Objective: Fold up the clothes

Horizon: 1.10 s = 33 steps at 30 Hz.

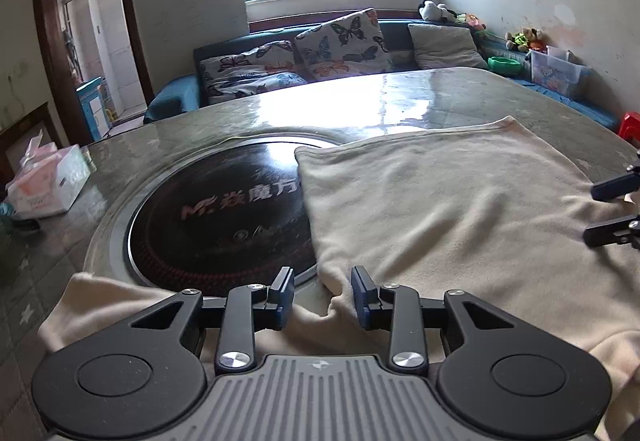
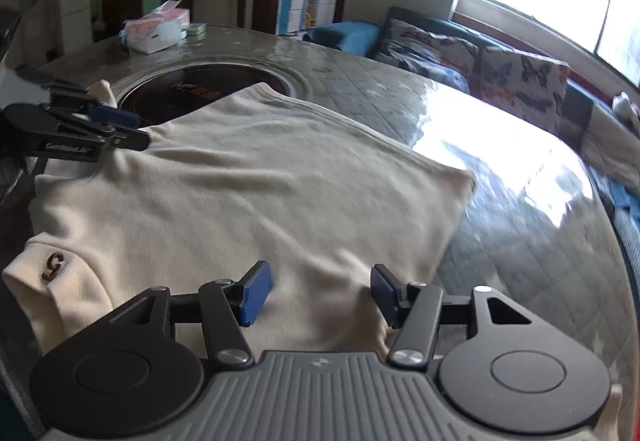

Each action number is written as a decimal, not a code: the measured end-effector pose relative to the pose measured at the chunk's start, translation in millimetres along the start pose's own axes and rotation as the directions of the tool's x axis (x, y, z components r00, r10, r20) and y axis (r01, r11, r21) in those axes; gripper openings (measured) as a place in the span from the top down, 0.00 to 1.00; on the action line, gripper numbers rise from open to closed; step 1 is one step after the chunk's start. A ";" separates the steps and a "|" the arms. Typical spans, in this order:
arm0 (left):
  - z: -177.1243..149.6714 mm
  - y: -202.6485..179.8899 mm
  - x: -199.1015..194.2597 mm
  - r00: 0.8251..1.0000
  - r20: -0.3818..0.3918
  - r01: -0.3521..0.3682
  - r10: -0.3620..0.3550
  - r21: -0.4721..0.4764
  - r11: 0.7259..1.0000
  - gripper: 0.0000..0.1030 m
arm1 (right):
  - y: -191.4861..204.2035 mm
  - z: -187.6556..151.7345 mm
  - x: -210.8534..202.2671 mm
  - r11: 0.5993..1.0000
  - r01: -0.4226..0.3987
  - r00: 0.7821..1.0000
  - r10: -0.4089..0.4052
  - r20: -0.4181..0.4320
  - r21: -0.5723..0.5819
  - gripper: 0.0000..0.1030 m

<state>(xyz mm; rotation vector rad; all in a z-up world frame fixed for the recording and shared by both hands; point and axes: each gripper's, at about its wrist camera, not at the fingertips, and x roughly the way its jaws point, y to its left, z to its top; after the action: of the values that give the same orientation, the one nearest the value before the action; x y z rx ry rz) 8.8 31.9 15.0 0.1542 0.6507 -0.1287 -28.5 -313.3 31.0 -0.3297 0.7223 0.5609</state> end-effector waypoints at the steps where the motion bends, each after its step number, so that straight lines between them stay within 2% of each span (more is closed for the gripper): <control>1: -1.6 1.3 -1.4 1.000 0.001 -0.001 0.001 -0.005 1.000 0.62 | -1.8 -3.0 -2.6 1.000 0.000 1.000 0.000 -0.001 0.011 0.44; 7: -6.6 6.5 -7.1 1.000 0.004 -0.015 0.015 -0.042 0.999 0.54 | -18.3 -17.4 -13.8 0.996 0.001 1.000 0.000 -0.008 0.091 0.42; 16: -0.2 -5.1 -11.4 0.999 0.010 -0.038 0.039 -0.045 0.998 0.55 | -24.9 -5.5 -19.0 0.993 0.047 0.998 -0.053 0.047 0.113 0.42; 20: -2.8 -2.4 -5.2 0.999 0.002 -0.054 0.054 -0.035 0.998 0.54 | -35.5 -5.9 -4.8 0.982 0.100 0.994 -0.104 0.018 0.159 0.42; 27: -5.0 0.2 -5.7 0.997 0.003 -0.071 0.072 -0.041 0.997 0.52 | -43.5 -15.1 -2.2 0.974 0.169 0.985 -0.169 -0.014 0.152 0.42; 33: -7.3 8.1 -6.5 0.995 0.004 -0.101 0.102 -0.056 0.993 0.47 | -40.1 -15.4 -1.1 0.972 0.185 0.983 -0.185 -0.016 0.142 0.40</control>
<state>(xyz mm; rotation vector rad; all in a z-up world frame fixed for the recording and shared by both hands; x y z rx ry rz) 0.7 41.6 14.0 0.1328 0.6380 -0.0133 -13.8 -353.2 24.6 -0.2606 0.7213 0.3299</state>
